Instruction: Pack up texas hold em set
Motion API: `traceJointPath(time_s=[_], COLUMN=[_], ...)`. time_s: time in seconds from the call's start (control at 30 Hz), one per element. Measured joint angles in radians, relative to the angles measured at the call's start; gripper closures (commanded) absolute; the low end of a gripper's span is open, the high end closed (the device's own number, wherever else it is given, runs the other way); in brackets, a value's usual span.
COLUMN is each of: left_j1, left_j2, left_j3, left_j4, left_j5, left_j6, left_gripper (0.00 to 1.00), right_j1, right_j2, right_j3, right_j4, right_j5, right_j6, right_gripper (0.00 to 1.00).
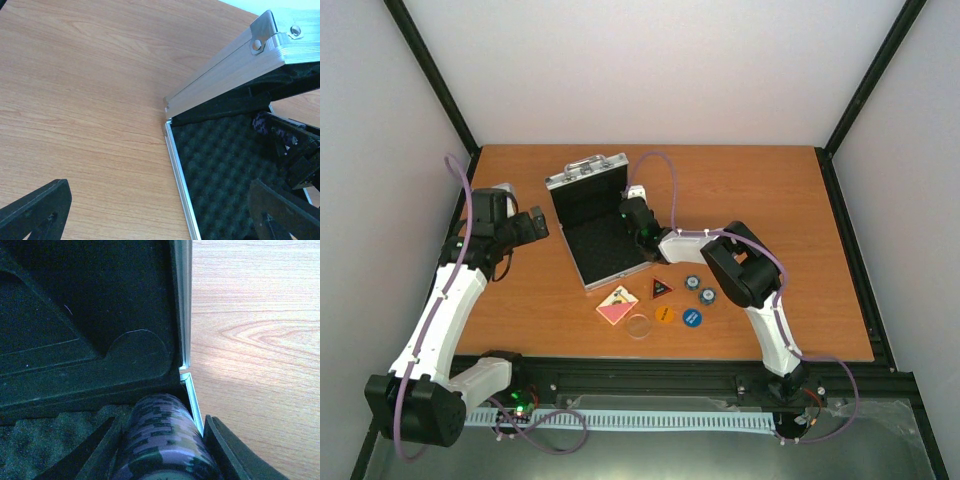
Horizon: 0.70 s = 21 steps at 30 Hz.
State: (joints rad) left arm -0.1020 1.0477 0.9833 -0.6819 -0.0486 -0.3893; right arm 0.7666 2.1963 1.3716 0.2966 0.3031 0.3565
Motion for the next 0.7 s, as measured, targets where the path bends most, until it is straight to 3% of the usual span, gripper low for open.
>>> traceJointPath(time_s=[0.17, 0.57, 0.7], left_j1=[0.0, 0.0, 0.0], left_j2=[0.0, 0.0, 0.0], left_j3=[0.0, 0.0, 0.0], left_j4=[0.0, 0.0, 0.0], left_j5=[0.0, -0.005, -0.007], left_j6=[0.0, 0.0, 0.0], left_gripper=[0.0, 0.0, 0.0], right_j1=[0.0, 0.0, 0.0], right_j2=[0.0, 0.0, 0.0], right_j3=[0.0, 0.0, 0.001], right_j4=[-0.001, -0.017, -0.023], right_j5=[0.0, 0.001, 0.001], right_j6=[0.008, 0.034, 0.037], right_gripper=[0.96, 0.76, 0.57])
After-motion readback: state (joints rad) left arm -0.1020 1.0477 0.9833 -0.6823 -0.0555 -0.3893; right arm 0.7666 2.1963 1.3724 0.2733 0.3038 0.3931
